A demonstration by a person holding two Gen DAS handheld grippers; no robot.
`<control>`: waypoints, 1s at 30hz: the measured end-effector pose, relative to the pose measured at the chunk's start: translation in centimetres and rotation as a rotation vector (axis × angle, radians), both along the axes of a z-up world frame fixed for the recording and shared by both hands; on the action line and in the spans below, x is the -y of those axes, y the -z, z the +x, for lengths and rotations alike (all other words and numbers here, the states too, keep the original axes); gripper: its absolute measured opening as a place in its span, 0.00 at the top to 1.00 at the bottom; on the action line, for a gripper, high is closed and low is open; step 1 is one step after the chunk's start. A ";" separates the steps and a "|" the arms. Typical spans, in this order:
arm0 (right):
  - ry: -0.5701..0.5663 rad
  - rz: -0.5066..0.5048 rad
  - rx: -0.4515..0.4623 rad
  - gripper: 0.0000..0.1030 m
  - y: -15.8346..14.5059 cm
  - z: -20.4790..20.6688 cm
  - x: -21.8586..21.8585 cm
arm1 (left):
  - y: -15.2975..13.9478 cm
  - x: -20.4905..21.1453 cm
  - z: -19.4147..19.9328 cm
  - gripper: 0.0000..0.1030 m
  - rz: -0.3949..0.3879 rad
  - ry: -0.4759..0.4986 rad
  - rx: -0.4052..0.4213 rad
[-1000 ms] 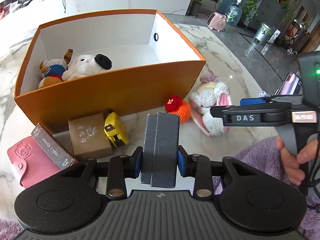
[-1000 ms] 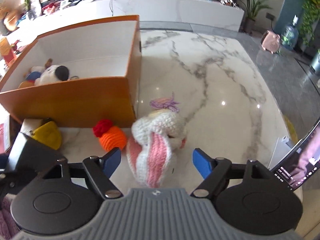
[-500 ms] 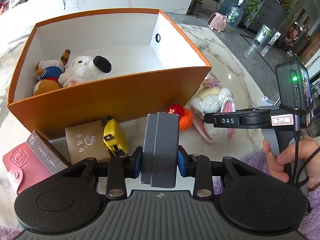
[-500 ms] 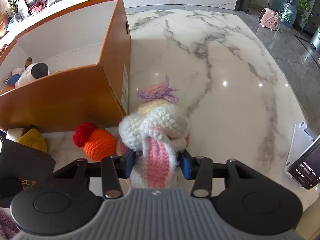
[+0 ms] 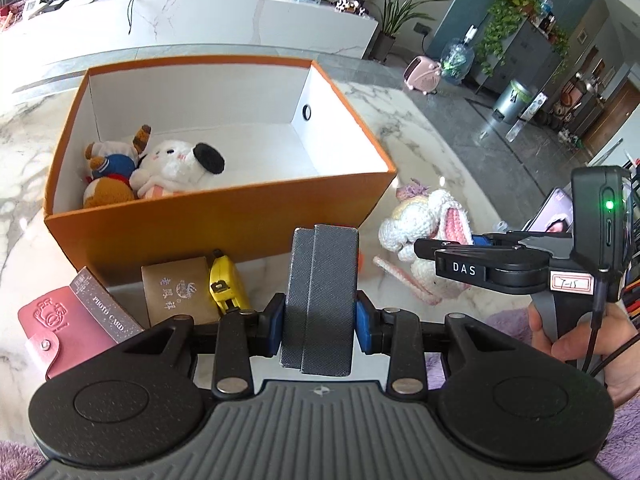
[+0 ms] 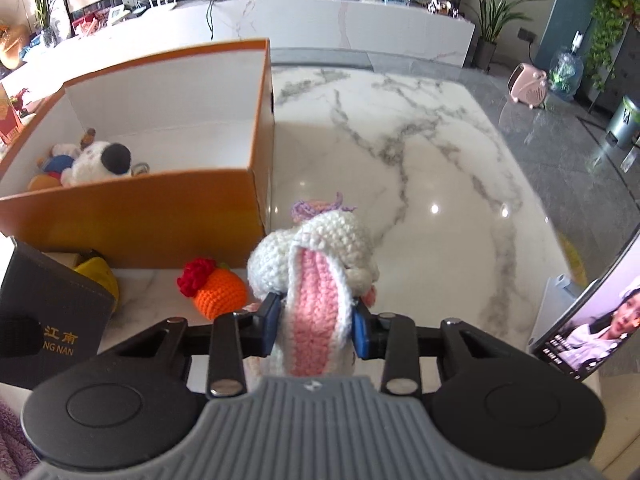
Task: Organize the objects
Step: 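Carry the bunny with the right gripper and the gift box with the left over the orange box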
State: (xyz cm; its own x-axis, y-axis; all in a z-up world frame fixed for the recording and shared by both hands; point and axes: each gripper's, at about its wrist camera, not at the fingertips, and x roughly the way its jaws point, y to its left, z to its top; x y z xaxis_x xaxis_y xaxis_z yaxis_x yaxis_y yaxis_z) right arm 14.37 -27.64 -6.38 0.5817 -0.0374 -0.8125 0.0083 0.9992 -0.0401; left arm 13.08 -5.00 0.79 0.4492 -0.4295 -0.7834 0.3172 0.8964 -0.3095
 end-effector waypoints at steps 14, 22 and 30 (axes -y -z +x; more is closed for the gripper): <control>-0.094 -0.028 0.201 0.63 -9.0 -0.5 -2.4 | -5.9 -2.9 2.8 0.61 -0.098 -0.027 0.124; -0.185 0.024 0.220 0.63 -10.3 3.8 -5.4 | -5.8 -4.8 7.7 0.61 -0.120 -0.129 0.140; -0.197 0.163 0.050 0.63 -5.4 11.2 -7.9 | -2.8 -6.3 11.2 0.61 -0.099 -0.202 0.096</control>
State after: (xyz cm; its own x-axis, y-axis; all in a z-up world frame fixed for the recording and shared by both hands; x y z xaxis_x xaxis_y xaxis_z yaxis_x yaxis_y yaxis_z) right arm 25.57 -19.76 -0.99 0.6044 0.2097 -0.7686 -0.1888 0.9749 0.1175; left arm 24.24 1.33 3.62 0.6041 -0.3958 -0.6917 0.1663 0.9114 -0.3763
